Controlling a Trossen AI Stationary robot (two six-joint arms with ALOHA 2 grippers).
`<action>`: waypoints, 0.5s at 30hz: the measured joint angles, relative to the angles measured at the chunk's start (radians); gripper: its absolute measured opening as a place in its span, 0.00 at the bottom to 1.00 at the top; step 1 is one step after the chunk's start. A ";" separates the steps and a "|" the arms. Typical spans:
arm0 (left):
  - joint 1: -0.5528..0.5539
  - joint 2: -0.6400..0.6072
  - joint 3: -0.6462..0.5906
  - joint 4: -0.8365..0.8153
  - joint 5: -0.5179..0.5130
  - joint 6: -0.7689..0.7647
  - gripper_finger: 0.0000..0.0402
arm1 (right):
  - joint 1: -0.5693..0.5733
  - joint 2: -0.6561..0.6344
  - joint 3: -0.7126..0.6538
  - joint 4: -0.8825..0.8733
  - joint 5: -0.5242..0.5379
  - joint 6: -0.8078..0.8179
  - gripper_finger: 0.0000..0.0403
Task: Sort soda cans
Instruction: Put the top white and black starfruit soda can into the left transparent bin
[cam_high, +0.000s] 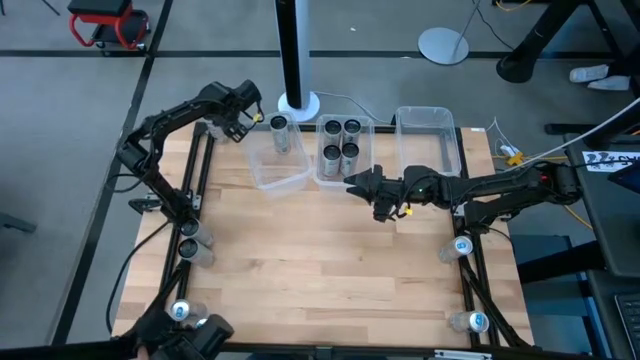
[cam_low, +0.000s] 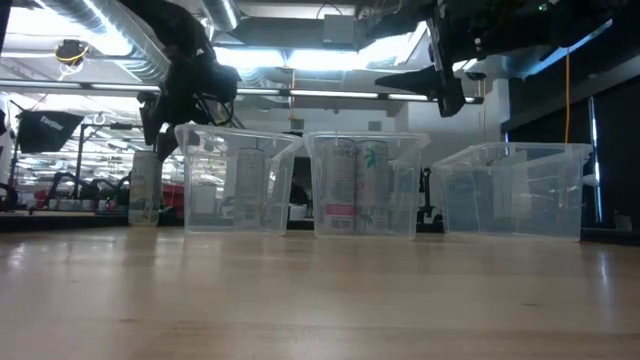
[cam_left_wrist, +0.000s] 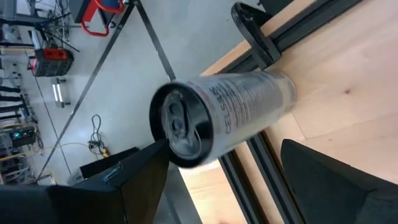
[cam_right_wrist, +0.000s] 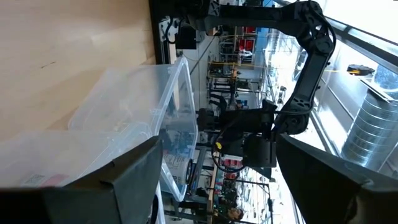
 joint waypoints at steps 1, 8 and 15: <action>-0.006 0.000 0.000 -0.006 0.000 -0.006 0.74 | 0.000 0.000 0.000 0.000 0.000 0.000 0.78; -0.073 -0.018 0.000 -0.118 -0.004 0.089 0.74 | 0.000 0.000 0.000 0.000 0.000 0.000 0.78; -0.091 -0.022 0.000 -0.106 -0.119 0.356 0.74 | 0.000 0.000 0.000 0.002 -0.004 0.000 0.78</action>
